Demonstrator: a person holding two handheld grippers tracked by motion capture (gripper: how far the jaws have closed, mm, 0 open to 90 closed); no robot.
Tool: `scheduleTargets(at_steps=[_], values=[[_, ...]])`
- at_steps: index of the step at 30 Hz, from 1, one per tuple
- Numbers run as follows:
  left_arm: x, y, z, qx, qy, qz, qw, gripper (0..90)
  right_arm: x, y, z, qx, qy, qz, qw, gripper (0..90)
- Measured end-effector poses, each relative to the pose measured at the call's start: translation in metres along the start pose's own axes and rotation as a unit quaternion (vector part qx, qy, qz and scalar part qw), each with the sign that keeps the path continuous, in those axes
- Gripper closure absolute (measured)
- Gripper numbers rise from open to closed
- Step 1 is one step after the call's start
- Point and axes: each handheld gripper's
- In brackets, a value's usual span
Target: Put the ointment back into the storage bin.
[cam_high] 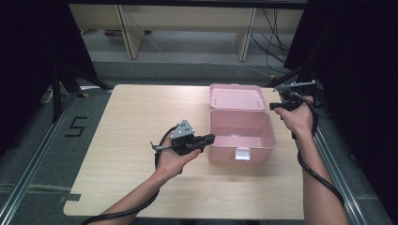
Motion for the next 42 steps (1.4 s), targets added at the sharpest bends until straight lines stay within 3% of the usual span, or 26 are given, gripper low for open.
scheduleTargets(at_steps=[4, 6, 7, 8, 13, 14, 15, 16, 23, 24, 26, 28, 29, 30, 31, 33, 35, 36, 38, 39, 40, 41, 42], values=[[-0.002, -0.007, -0.001, -0.003, -0.005, -0.011, 0.9999, 89.3, 0.002, -0.010, -0.012, -0.008, -0.020, 0.003, 0.9998, 85.6], [-0.001, -0.011, -0.002, -0.007, -0.009, -0.008, 0.9999, 89.4, 0.006, -0.016, -0.018, -0.003, -0.003, 0.010, 0.9999, 84.8], [0.000, -0.012, -0.001, -0.010, -0.011, -0.009, 0.9998, 89.4, 0.004, -0.018, -0.022, -0.009, -0.018, 0.008, 0.9998, 84.5], [0.001, -0.013, 0.000, -0.010, -0.011, -0.007, 0.9999, 89.4, 0.007, -0.021, -0.025, -0.002, -0.003, 0.016, 0.9999, 84.2], [0.003, -0.018, 0.004, -0.009, -0.014, -0.011, 0.9998, 89.5, 0.009, -0.034, -0.041, -0.004, -0.020, 0.023, 0.9995, 79.8], [0.003, -0.019, 0.004, -0.009, -0.014, -0.011, 0.9998, 89.5, 0.010, -0.038, -0.042, -0.001, -0.026, 0.025, 0.9993, 79.3], [0.003, -0.019, 0.005, -0.013, -0.017, -0.015, 0.9996, 89.5, 0.012, -0.040, -0.043, 0.005, -0.015, 0.032, 0.9994, 78.8], [0.003, -0.020, 0.006, -0.013, -0.017, -0.015, 0.9997, 89.5, 0.011, -0.043, -0.045, 0.004, -0.031, 0.029, 0.9991, 77.9], [0.004, -0.021, 0.010, -0.010, -0.015, -0.015, 0.9997, 89.5, 0.018, -0.065, -0.050, -0.005, -0.032, 0.050, 0.9982, 76.4], [0.004, -0.021, 0.011, -0.010, -0.016, -0.015, 0.9997, 89.5, 0.016, -0.066, -0.050, -0.011, -0.049, 0.046, 0.9977, 76.1], [0.003, -0.021, 0.011, -0.009, -0.016, -0.015, 0.9997, 89.5, 0.017, -0.069, -0.050, -0.005, -0.044, 0.047, 0.9979, 75.6], [0.003, -0.021, 0.011, -0.010, -0.016, -0.018, 0.9997, 89.5, 0.015, -0.072, -0.051, -0.011, -0.059, 0.047, 0.9971, 74.7], [0.003, -0.021, 0.011, -0.010, -0.016, -0.019, 0.9997, 89.5, 0.012, -0.072, -0.052, -0.020, -0.078, 0.047, 0.9956, 74.6], [0.003, -0.021, 0.011, -0.009, -0.015, -0.018, 0.9997, 89.5, 0.017, -0.076, -0.051, -0.008, -0.046, 0.052, 0.9976, 74.4], [0.003, -0.021, 0.012, -0.009, -0.017, -0.016, 0.9997, 89.5, 0.016, -0.076, -0.052, -0.014, -0.056, 0.054, 0.9969, 74.3], [0.003, -0.022, 0.013, -0.002, -0.014, -0.010, 0.9999, 89.5, 0.020, -0.080, -0.052, -0.012, -0.044, 0.057, 0.9973, 74.1], [0.004, -0.022, 0.012, -0.005, -0.014, -0.014, 0.9998, 89.4, 0.020, -0.084, -0.052, -0.016, -0.054, 0.061, 0.9966, 74.1], [0.004, -0.022, 0.012, -0.005, -0.015, -0.015, 0.9998, 89.4, 0.021, -0.086, -0.052, -0.013, -0.043, 0.060, 0.9972, 74.1], [0.004, -0.022, 0.013, -0.005, -0.014, -0.015, 0.9998, 89.5, 0.020, -0.089, -0.053, -0.015, -0.053, 0.063, 0.9965, 74.0], [0.004, -0.022, 0.013, -0.003, -0.013, -0.015, 0.9998, 89.5, 0.022, -0.090, -0.053, -0.017, -0.035, 0.067, 0.9970, 74.0], [0.004, -0.022, 0.013, -0.003, -0.014, -0.015, 0.9998, 89.5, 0.023, -0.091, -0.054, -0.017, -0.034, 0.065, 0.9972, 74.0], [0.004, -0.022, 0.013, -0.004, -0.015, -0.015, 0.9998, 89.4, 0.020, -0.092, -0.056, -0.023, -0.053, 0.064, 0.9963, 74.1], [0.004, -0.022, 0.013, -0.004, -0.016, -0.015, 0.9997, 89.4, 0.020, -0.092, -0.056, -0.023, -0.053, 0.064, 0.9963, 74.1]])
Point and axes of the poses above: each handheld gripper's, and its own axes: y roughly backward along the jaws, z roughly out of its underside, x roughly to its right, and after that the axes turned 2 degrees about z, right-handed
